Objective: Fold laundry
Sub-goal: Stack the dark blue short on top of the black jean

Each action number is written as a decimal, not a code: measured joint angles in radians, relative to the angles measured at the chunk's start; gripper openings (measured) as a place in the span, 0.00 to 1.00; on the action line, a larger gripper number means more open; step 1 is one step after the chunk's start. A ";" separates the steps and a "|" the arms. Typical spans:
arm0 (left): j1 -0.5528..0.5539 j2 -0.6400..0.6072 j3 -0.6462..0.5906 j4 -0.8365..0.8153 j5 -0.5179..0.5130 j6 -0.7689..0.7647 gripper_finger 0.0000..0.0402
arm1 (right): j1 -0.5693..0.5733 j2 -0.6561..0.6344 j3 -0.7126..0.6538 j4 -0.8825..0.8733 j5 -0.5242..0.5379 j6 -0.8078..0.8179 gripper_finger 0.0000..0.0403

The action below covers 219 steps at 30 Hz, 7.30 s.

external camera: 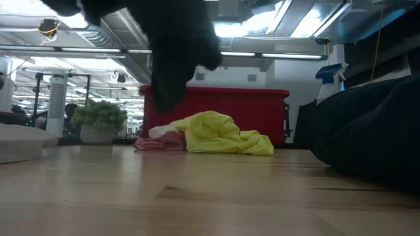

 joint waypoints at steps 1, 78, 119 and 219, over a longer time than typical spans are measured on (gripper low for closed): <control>-0.018 0.030 0.032 0.002 -0.023 0.015 0.00 | 0.000 -0.007 0.000 0.001 -0.014 -0.006 0.49; -0.710 1.453 1.261 0.401 -0.462 0.176 0.00 | 0.008 -0.275 -0.001 -0.075 -0.094 -0.043 0.48; -0.565 1.170 0.845 -0.223 -0.362 0.420 0.00 | 0.781 0.014 0.000 -1.030 -0.048 0.973 0.48; -0.501 1.133 0.906 -0.436 -0.200 0.783 0.00 | 1.034 0.364 -0.035 -1.032 -0.101 1.499 0.00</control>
